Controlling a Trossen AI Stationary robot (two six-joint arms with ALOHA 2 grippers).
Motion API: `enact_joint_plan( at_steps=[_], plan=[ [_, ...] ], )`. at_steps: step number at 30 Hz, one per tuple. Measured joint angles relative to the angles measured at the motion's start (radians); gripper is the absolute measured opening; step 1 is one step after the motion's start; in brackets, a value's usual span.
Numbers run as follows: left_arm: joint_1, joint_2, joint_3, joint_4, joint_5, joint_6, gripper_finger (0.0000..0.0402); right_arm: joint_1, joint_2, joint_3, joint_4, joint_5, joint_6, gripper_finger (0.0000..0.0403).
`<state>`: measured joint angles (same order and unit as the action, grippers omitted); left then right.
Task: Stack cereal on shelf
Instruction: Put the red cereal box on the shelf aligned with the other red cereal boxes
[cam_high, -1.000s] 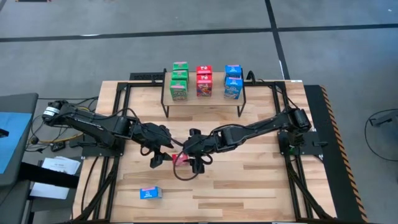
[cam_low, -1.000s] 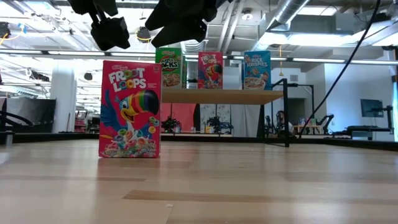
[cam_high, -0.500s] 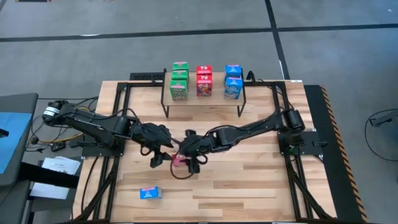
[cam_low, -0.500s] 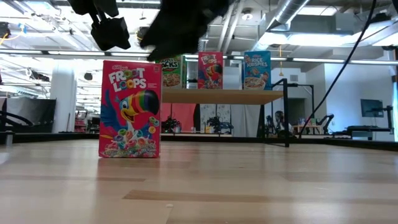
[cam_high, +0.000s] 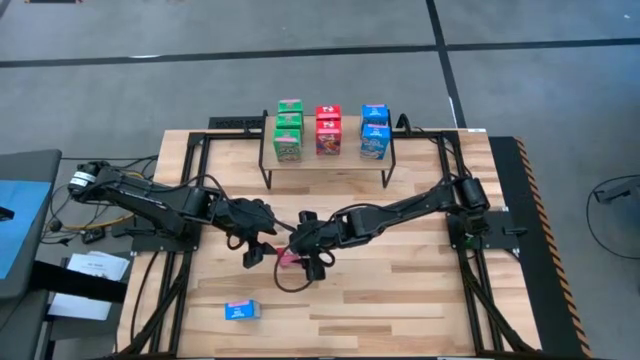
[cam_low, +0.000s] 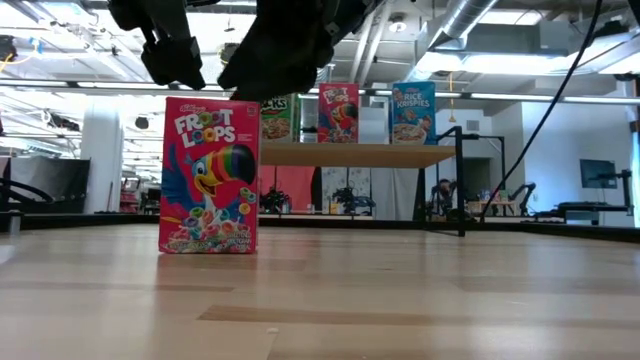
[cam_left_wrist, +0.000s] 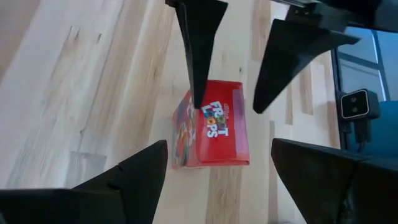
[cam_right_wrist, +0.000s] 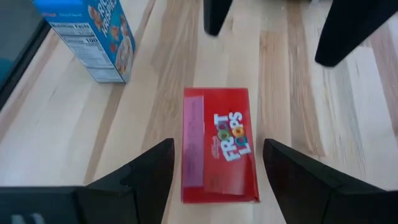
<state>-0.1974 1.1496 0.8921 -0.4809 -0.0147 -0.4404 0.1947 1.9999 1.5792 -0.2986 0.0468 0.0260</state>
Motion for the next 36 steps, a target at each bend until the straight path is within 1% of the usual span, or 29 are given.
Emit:
enact_joint_plan(
  at_steps=[6,11,36],
  plan=[
    [0.0,0.0,0.0,0.001,-0.004,-0.001,0.0275,0.007,0.0,0.0,-0.009,-0.002,0.017,0.0271],
    [0.0,0.0,0.0,-0.002,-0.053,-0.009,0.0275,0.007,0.0,0.0,-0.033,-0.007,0.026,0.0271],
    [0.0,0.0,0.0,0.0,-0.054,0.013,0.0275,0.007,-0.01,0.0,-0.039,0.001,0.018,0.0271]
  ],
)
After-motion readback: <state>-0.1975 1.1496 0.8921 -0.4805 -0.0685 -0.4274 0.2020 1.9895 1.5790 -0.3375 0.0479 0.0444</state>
